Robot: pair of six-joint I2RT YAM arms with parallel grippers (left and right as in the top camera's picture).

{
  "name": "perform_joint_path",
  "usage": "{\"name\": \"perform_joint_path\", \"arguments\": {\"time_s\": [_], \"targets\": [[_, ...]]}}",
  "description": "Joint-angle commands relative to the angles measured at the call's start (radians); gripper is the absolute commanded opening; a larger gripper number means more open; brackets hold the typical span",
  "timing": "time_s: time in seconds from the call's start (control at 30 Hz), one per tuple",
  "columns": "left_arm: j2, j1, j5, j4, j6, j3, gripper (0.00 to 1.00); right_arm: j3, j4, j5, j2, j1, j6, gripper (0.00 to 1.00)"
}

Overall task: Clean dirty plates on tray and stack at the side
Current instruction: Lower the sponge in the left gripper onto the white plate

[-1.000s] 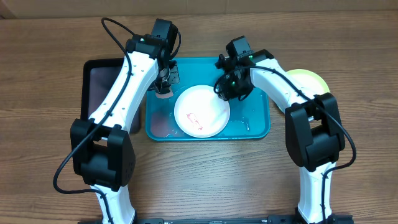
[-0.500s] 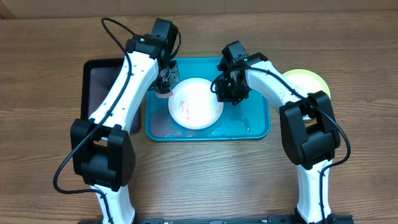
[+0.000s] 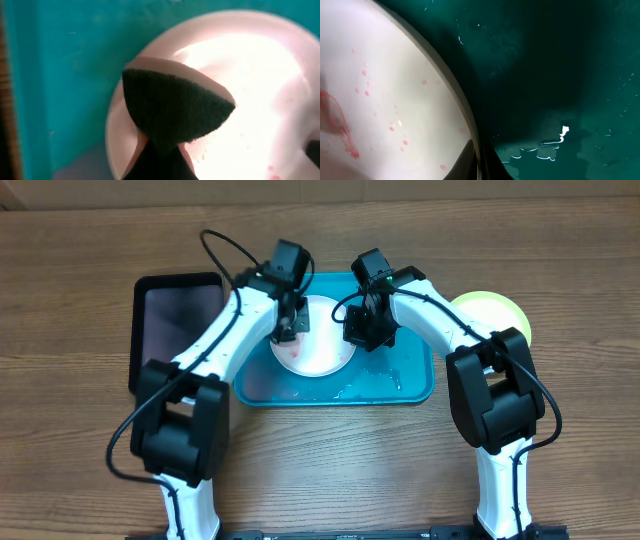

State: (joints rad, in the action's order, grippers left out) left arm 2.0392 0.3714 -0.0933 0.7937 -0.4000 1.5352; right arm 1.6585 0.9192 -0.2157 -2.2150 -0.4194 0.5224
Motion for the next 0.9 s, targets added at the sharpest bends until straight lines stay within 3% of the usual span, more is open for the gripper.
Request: {"name": "perform_joint_path", "arguments": {"time_s": [0.0, 0.13, 0.23, 0.37, 0.43, 0.53, 0.7, 0.87], "targets": [[0.069, 0.011, 0.01, -0.018, 0.076, -0.024, 0.04, -0.017, 0.01, 0.051, -0.018, -0.008, 0.021, 0.04], [0.129, 0.011, 0.076, -0.006, 0.11, -0.024, 0.04, -0.017, 0.013, 0.051, -0.018, -0.008, 0.021, 0.04], [0.145, 0.011, 0.282, 0.012, 0.228, -0.024, 0.04, -0.017, 0.013, 0.051, -0.018, -0.008, 0.021, 0.04], [0.143, 0.015, 0.672, 0.048, 0.522, -0.012, 0.04, -0.017, 0.013, 0.06, -0.018, -0.008, 0.021, 0.04], [0.143, 0.015, 0.714, 0.044, 0.552, 0.001, 0.04, -0.017, 0.013, 0.062, -0.018, -0.008, 0.021, 0.04], [0.143, 0.01, 0.56, -0.008, 0.42, 0.016, 0.04, -0.017, 0.014, 0.062, -0.018, -0.008, 0.021, 0.04], [0.143, -0.001, 0.114, -0.12, 0.122, 0.019, 0.04, -0.017, 0.021, 0.062, -0.018, -0.008, 0.021, 0.04], [0.143, -0.001, -0.162, -0.163, 0.008, 0.019, 0.04, -0.017, 0.026, 0.062, -0.018, -0.008, 0.02, 0.04]]}}
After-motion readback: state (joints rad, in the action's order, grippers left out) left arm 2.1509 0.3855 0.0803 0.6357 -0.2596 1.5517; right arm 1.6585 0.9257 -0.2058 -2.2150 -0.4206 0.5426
